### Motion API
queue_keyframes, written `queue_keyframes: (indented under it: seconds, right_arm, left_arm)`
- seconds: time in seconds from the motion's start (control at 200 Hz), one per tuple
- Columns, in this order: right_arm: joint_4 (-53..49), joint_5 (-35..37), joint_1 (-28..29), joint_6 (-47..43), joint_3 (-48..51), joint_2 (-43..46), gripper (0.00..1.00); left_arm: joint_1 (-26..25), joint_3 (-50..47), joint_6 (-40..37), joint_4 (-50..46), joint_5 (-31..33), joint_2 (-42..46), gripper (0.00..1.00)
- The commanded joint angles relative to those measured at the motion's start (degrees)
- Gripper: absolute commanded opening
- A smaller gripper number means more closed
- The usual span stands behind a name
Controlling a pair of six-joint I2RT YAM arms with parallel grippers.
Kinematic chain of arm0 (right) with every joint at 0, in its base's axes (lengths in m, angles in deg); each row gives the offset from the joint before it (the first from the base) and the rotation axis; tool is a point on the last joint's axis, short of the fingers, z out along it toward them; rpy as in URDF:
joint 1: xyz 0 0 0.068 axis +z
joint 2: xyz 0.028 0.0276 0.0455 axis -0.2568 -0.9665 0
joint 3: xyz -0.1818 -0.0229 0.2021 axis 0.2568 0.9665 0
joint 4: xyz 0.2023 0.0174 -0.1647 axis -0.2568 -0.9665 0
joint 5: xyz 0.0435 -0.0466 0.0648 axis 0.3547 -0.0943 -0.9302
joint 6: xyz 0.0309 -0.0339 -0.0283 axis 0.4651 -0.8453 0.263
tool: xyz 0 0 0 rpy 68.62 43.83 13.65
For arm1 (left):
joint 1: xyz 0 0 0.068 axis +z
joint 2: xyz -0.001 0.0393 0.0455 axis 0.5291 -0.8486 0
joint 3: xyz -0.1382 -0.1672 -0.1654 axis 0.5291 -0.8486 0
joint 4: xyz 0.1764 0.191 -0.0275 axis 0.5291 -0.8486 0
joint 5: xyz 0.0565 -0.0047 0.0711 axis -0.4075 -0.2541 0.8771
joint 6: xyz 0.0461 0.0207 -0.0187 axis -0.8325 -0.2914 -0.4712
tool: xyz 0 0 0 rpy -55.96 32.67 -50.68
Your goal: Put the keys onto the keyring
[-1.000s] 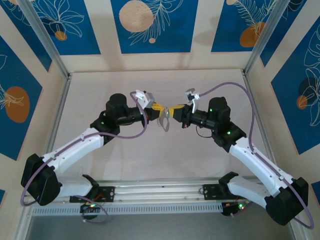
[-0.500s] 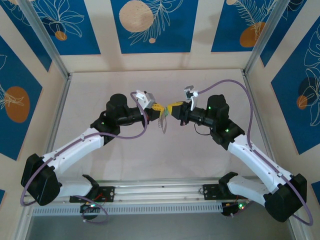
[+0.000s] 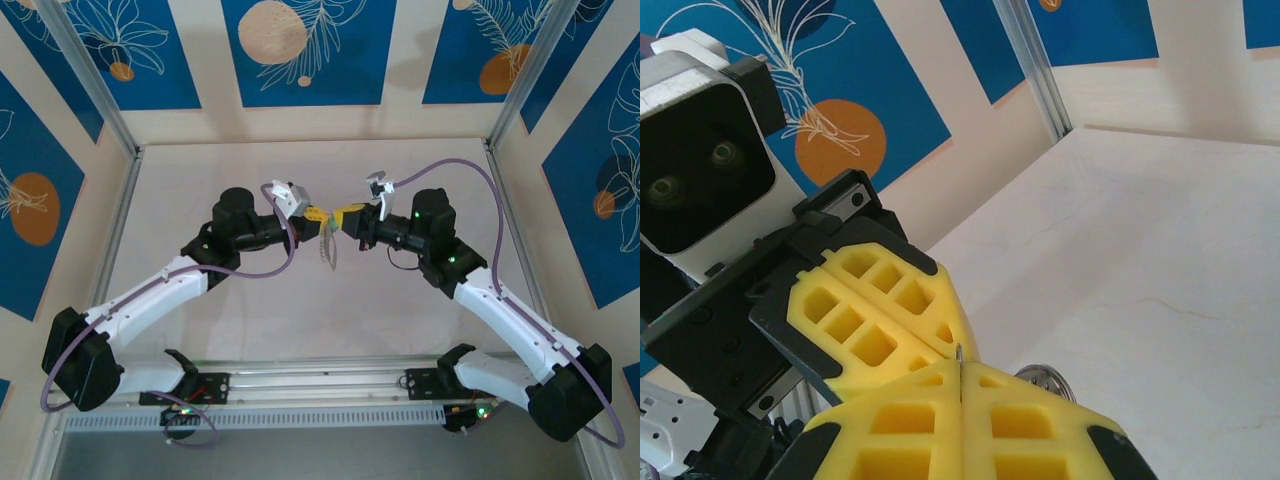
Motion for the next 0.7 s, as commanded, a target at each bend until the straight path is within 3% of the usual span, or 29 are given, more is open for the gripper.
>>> queue_keyframes:
  seconds: [0.0,0.695]
  right_arm:
    - [0.0,1.1,-0.6,0.3,1.6,1.4,0.00]
    - [1.0,-1.2,-2.4,2.5,4.8,2.1,0.00]
  left_arm:
    - [-0.9,1.1,-0.9,1.7,0.5,1.5,0.00]
    - [-0.8,-0.2,1.4,5.8,1.3,2.0,0.00]
